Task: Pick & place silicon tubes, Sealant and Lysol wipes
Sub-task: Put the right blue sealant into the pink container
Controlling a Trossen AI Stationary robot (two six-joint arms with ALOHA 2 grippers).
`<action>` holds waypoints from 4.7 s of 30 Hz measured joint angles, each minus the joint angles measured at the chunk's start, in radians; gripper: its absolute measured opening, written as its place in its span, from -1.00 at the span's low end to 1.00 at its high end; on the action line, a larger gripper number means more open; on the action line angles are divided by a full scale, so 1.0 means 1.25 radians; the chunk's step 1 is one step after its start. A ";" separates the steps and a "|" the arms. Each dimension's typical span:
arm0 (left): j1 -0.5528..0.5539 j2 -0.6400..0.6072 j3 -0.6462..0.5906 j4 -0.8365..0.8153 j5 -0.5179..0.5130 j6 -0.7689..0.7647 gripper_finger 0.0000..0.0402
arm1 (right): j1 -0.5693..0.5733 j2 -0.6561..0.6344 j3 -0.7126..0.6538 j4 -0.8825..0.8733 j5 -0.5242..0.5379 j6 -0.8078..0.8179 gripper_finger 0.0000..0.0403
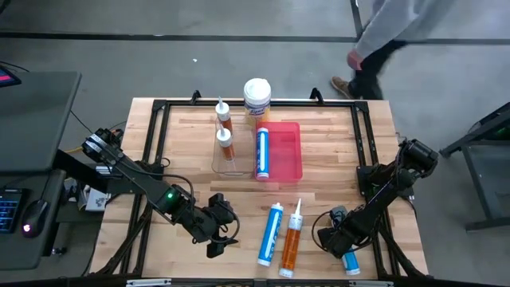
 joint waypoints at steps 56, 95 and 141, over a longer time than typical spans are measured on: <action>0.000 0.000 0.000 0.000 0.001 0.000 0.72 | -0.371 -0.366 -0.001 0.332 0.298 -0.664 0.04; 0.000 0.000 0.000 0.009 -0.002 0.000 0.72 | -0.791 -0.263 0.197 0.450 0.215 -1.191 0.04; 0.000 0.000 0.000 0.012 0.000 0.000 0.72 | -0.923 0.032 0.197 0.317 0.075 -0.804 0.04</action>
